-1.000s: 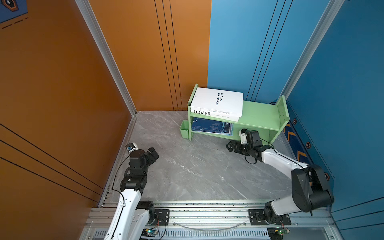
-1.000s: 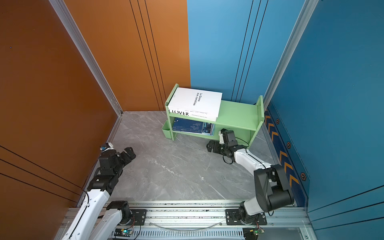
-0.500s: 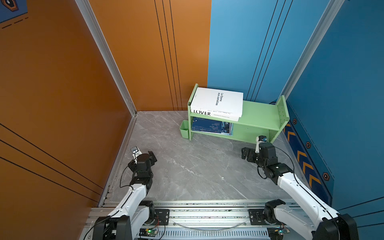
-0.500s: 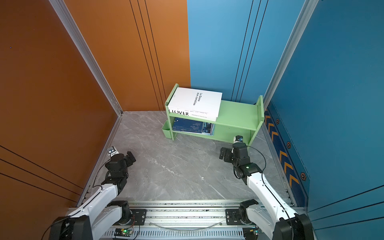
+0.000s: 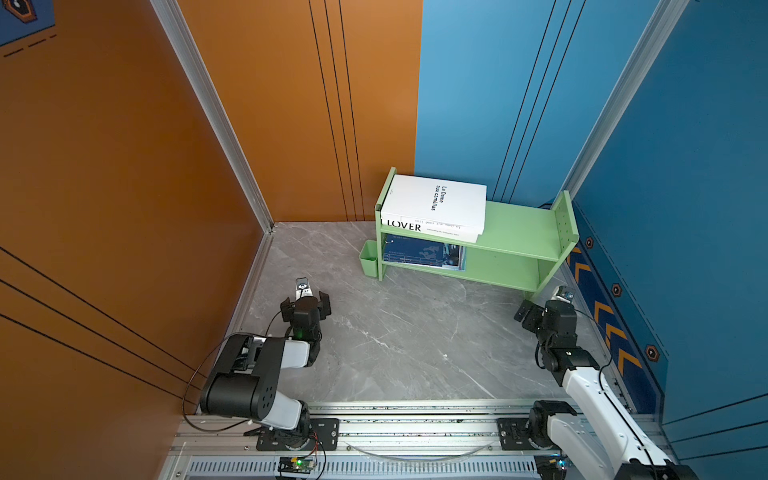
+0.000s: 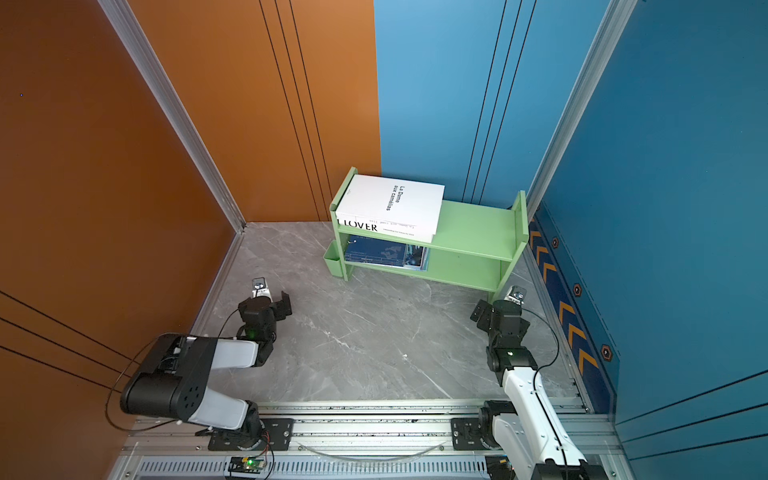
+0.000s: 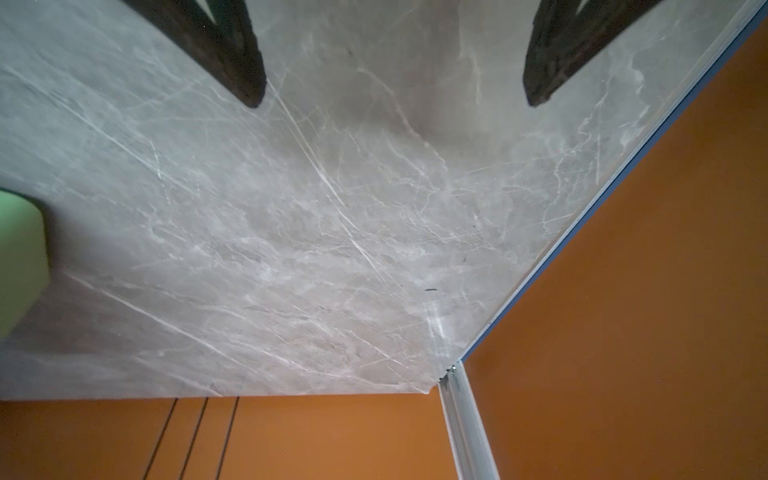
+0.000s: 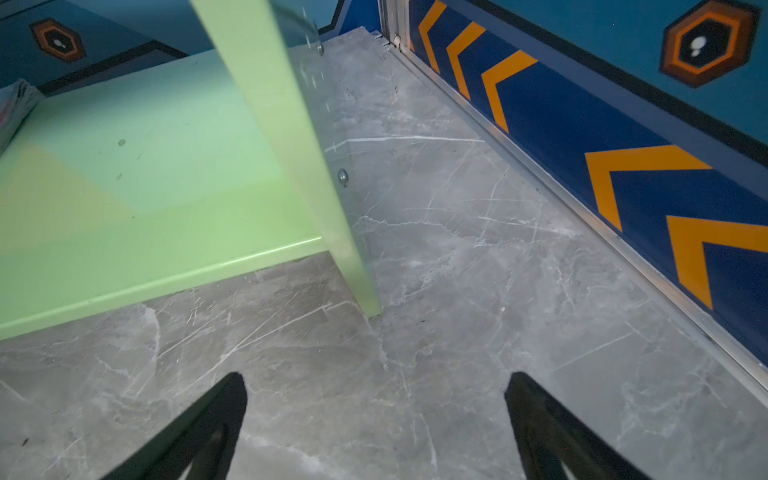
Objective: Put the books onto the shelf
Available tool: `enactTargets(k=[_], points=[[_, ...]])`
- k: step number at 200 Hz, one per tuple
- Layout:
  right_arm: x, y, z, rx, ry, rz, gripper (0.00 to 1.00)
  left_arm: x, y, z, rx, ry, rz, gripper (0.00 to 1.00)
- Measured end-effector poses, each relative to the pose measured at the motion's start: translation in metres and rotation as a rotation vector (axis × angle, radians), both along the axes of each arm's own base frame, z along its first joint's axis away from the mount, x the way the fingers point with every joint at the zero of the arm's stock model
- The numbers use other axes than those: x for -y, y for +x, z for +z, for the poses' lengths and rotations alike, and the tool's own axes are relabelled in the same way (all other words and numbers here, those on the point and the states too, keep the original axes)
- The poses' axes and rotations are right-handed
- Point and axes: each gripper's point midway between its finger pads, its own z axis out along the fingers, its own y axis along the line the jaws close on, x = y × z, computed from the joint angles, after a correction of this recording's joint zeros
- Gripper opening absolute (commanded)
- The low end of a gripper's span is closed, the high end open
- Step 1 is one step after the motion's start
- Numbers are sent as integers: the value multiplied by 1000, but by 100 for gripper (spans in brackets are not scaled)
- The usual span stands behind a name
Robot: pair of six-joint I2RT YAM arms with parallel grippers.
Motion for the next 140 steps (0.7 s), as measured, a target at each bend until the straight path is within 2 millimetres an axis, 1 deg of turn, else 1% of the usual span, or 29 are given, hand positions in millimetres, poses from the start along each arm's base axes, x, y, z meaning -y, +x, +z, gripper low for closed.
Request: enactTargets(k=[17, 34, 57, 87, 100, 113, 140], points=[[1, 3, -8, 20, -28, 11, 100, 4, 6, 2, 30, 9, -22, 98], [1, 8, -17, 24, -59, 29, 100, 5, 7, 0, 26, 14, -29, 98], [0, 24, -23, 28, -99, 60, 100, 6, 9, 4, 41, 17, -36, 98], [-13, 51, -39, 18, -131, 133, 100, 7, 12, 7, 50, 17, -39, 98], [-21, 61, -43, 22, -155, 171, 100, 7, 12, 7, 50, 17, -39, 98], [-30, 70, -42, 35, -178, 208, 100, 7, 12, 7, 50, 17, -39, 98], [-30, 81, -44, 63, -213, 213, 100, 7, 12, 7, 50, 17, -39, 98]])
